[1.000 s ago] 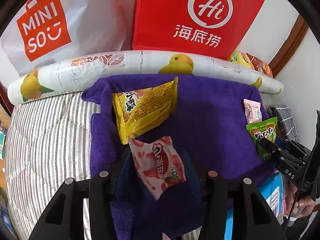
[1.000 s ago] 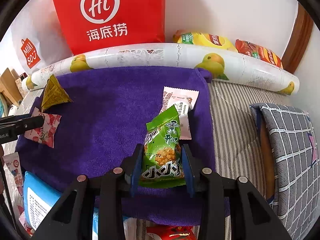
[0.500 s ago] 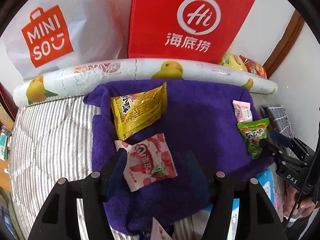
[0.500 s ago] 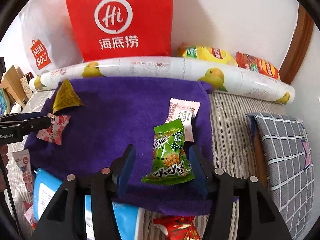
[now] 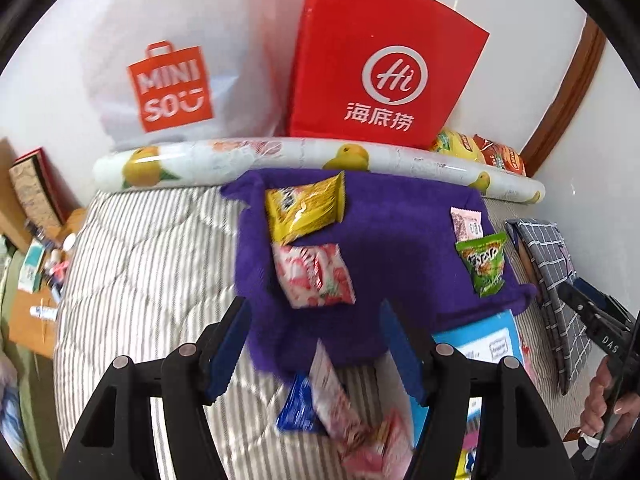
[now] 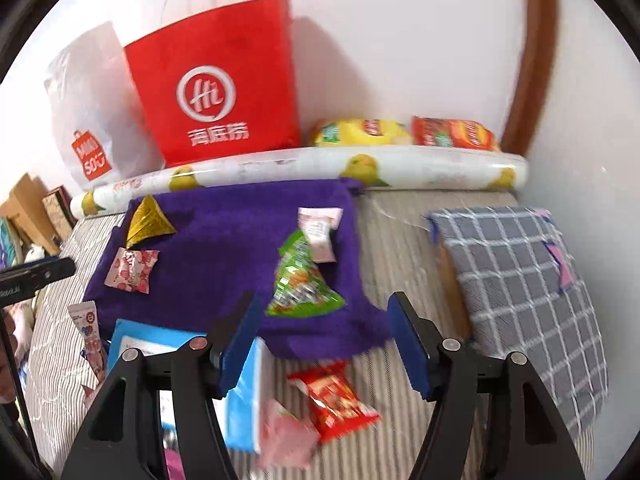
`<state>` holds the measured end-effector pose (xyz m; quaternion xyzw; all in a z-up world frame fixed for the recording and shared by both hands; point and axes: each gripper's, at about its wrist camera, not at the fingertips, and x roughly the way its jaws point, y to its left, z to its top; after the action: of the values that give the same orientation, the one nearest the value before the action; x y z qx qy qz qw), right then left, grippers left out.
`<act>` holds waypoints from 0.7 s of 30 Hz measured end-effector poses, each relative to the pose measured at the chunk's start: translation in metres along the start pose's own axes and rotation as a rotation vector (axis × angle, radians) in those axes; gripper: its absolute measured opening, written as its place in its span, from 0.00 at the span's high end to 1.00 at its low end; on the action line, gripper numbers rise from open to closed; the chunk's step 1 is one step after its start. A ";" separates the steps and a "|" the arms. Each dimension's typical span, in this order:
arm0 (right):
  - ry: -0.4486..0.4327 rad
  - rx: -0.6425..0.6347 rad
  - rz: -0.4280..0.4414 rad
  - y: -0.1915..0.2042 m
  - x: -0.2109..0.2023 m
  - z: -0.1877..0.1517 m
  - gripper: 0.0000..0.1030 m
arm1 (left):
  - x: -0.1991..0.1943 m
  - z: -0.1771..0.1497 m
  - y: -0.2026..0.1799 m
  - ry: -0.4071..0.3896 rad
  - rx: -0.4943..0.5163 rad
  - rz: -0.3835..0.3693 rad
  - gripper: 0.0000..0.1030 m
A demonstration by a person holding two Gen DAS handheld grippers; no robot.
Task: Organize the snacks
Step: 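Grasp the red snack bag with the right tool while the left tool reaches the pink-white candy strip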
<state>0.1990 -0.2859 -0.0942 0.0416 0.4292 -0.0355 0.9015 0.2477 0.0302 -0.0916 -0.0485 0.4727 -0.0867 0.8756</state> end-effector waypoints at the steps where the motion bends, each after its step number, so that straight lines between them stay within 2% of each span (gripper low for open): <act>1: 0.003 0.007 0.000 -0.004 -0.002 -0.004 0.37 | -0.003 -0.005 0.002 -0.001 -0.007 0.006 0.37; 7: 0.067 0.015 -0.018 -0.026 -0.001 -0.041 0.38 | -0.010 -0.032 0.013 0.009 -0.047 0.029 0.37; 11: 0.113 0.026 0.029 -0.032 0.013 -0.061 0.43 | -0.010 -0.045 0.018 0.020 -0.068 0.041 0.37; 16: 0.147 0.006 0.067 -0.029 0.034 -0.071 0.50 | -0.010 -0.053 0.021 0.031 -0.079 0.053 0.37; 21: 0.182 -0.047 0.121 -0.020 0.052 -0.071 0.50 | -0.012 -0.057 0.025 0.027 -0.107 0.038 0.37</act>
<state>0.1750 -0.3001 -0.1801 0.0492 0.5066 0.0330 0.8601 0.1965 0.0567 -0.1171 -0.0850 0.4893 -0.0454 0.8668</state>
